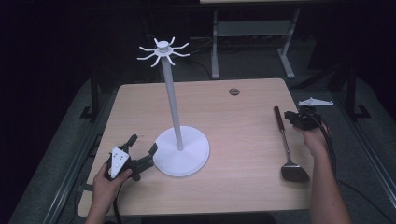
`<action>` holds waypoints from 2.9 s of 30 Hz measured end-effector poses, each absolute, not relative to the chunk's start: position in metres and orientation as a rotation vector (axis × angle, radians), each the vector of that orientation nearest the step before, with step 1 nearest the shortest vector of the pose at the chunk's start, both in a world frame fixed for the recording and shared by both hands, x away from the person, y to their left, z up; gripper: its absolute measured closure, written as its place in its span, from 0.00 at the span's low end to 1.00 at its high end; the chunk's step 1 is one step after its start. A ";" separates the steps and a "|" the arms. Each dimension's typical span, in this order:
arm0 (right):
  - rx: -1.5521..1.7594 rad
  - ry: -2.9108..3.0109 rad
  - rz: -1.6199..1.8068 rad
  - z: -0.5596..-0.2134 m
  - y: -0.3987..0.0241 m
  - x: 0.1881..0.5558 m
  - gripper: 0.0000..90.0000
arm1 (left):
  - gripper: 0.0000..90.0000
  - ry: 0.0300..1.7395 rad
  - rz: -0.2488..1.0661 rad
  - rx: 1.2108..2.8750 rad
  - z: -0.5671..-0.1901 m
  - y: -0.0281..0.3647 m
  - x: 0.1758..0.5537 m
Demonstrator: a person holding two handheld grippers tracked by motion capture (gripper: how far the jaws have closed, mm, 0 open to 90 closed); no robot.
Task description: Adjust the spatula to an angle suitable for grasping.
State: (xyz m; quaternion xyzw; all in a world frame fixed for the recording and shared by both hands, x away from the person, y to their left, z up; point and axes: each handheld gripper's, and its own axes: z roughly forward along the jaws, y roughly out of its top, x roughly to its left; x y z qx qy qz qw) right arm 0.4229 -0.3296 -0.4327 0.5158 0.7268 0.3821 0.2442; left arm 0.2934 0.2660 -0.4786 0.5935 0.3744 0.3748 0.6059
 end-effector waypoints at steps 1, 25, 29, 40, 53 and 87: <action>1.409 1.985 1.044 -0.433 -0.330 0.423 0.96 | 0.14 0.866 0.867 1.373 -0.479 0.266 0.293; 1.467 2.070 0.992 -0.471 -0.336 0.429 1.00 | 0.14 0.865 0.865 1.373 -0.479 0.266 0.294; 1.473 2.068 0.990 -0.473 -0.335 0.430 1.00 | 0.14 0.865 0.866 1.373 -0.479 0.266 0.294; 1.430 2.041 1.041 -0.479 -0.334 0.428 1.00 | 0.14 0.864 0.865 1.374 -0.479 0.266 0.294; 1.385 2.083 1.078 -0.481 -0.322 0.429 1.00 | 0.14 0.860 0.867 1.379 -0.479 0.266 0.293; 1.252 2.242 1.065 -0.478 -0.282 0.432 1.00 | 0.14 0.856 0.866 1.375 -0.479 0.265 0.293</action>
